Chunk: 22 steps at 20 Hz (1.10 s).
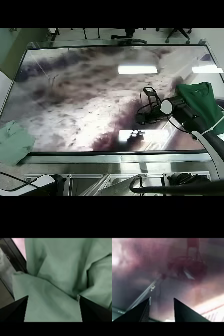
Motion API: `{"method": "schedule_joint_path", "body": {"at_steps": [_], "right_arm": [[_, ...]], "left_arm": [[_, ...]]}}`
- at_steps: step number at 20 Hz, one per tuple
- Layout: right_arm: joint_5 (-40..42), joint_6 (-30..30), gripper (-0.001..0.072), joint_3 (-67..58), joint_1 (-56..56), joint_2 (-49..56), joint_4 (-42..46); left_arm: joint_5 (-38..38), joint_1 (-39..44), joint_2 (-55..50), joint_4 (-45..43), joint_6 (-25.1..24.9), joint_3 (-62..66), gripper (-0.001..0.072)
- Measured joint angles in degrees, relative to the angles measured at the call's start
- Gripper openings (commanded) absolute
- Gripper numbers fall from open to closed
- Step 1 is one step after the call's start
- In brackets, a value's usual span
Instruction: Fold the shirts.
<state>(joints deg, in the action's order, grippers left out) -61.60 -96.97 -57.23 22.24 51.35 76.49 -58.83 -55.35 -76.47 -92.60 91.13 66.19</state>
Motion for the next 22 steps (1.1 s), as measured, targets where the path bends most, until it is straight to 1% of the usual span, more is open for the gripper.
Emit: {"method": "schedule_joint_path", "body": {"at_steps": [2, 5, 6, 7, 8, 9, 13, 15, 18, 20, 22], "right_arm": [[0.7, 0.17, 0.0341, 0.0, 0.0, 0.61, 0.0], [1.38, 0.17, 0.0341, 0.0, 0.0, 1.68, 0.02], [1.55, 0.17, 0.0341, 0.0, 0.0, 2.01, 0.04], [1.55, 0.17, 0.0341, 0.0, 0.0, 2.27, 0.04], [1.68, 0.17, 0.0341, 0.0, 0.0, 2.49, 0.02], [1.75, 0.17, 0.0341, 0.0, 0.0, 2.62, 0.02], [1.79, 0.17, 0.034, 0.0, 0.0, 2.86, -0.04], [1.81, 0.17, 0.034, -0.02, 0.0, 2.89, -0.04], [1.9, 0.17, 0.034, -0.13, 0.0, 2.89, -0.46], [1.73, 0.17, 0.034, -0.17, 0.0, 2.6, -0.48], [1.49, 0.52, 0.034, -0.2, 0.0, 1.84, -0.48]], "left_arm": [[1.44, -0.5, -4.87, -0.07, -0.11, 3.19, 0.0709], [2.56, -0.24, -12.04, -0.2, -1.6, 7.37, 0.0708], [2.6, -0.17, -14.27, -0.22, -1.84, 8.48, 0.067], [2.93, -0.15, -16.31, -0.24, -2.05, 9.42, 0.0399], [2.97, -0.13, -18.34, -0.28, -2.25, 10.19, 0.0092], [3.02, -0.09, -20.06, -0.28, -2.64, 10.71, 0.0014], [1.95, 1.11, -23.32, -0.96, -3.39, 12.57, 0.0011], [0.22, 3.45, -22.34, 1.6, -4.74, 14.4, 0.001], [-1.36, 9.86, -16.57, 10.93, -8.72, 20.15, 0.001], [-3.78, 16.28, -11.63, 19.21, -11.21, 25.03, 0.0011], [-6.47, 23.87, -6.62, 24.79, -12.63, 29.94, 0.0011]]}}
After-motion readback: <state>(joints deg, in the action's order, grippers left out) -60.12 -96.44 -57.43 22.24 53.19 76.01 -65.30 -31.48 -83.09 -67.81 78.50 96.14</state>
